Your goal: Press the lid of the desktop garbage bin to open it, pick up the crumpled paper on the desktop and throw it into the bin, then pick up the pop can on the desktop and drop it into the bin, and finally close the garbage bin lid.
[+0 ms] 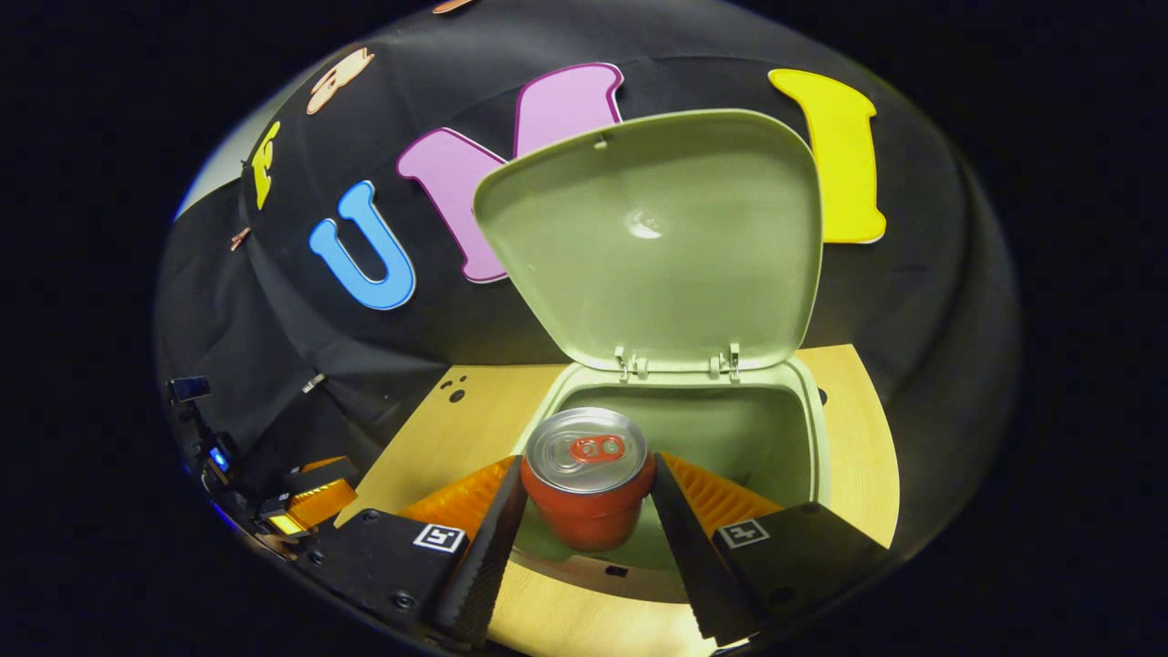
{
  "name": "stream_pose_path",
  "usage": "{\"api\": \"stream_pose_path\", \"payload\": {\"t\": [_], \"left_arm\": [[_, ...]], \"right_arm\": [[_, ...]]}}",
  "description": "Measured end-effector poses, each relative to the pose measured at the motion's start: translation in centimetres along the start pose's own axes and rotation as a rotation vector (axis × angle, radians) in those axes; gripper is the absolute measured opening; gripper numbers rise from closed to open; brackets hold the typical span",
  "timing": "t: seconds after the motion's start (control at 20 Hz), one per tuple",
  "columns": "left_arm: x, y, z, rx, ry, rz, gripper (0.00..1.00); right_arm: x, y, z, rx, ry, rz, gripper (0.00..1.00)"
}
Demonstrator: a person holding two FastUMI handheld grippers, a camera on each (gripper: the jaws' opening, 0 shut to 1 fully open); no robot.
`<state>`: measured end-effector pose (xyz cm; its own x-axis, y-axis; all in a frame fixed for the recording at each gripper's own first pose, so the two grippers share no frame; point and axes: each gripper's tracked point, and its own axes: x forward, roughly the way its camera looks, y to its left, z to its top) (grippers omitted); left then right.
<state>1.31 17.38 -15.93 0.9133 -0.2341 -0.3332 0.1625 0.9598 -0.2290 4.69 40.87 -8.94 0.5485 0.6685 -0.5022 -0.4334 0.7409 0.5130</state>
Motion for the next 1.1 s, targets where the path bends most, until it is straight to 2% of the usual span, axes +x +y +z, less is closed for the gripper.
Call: {"api": "stream_pose_path", "payload": {"t": [0.3, 0.75, 1.1], "left_arm": [[-0.1, 0.1, -0.1, -0.004, 0.0, 0.006, 0.87], [-0.4, 0.0, 0.0, -0.004, -0.005, 0.008, 0.86], [-0.7, -0.4, -0.1, -0.002, -0.004, 0.002, 0.87]], "right_arm": [[0.3, -0.3, -0.9, -0.02, 0.02, -0.016, 0.84], [-0.4, -0.1, -1.4, -0.034, 0.021, -0.019, 0.93], [-3.2, 1.4, 0.0, -0.003, -0.04, 0.006, 0.98]]}}
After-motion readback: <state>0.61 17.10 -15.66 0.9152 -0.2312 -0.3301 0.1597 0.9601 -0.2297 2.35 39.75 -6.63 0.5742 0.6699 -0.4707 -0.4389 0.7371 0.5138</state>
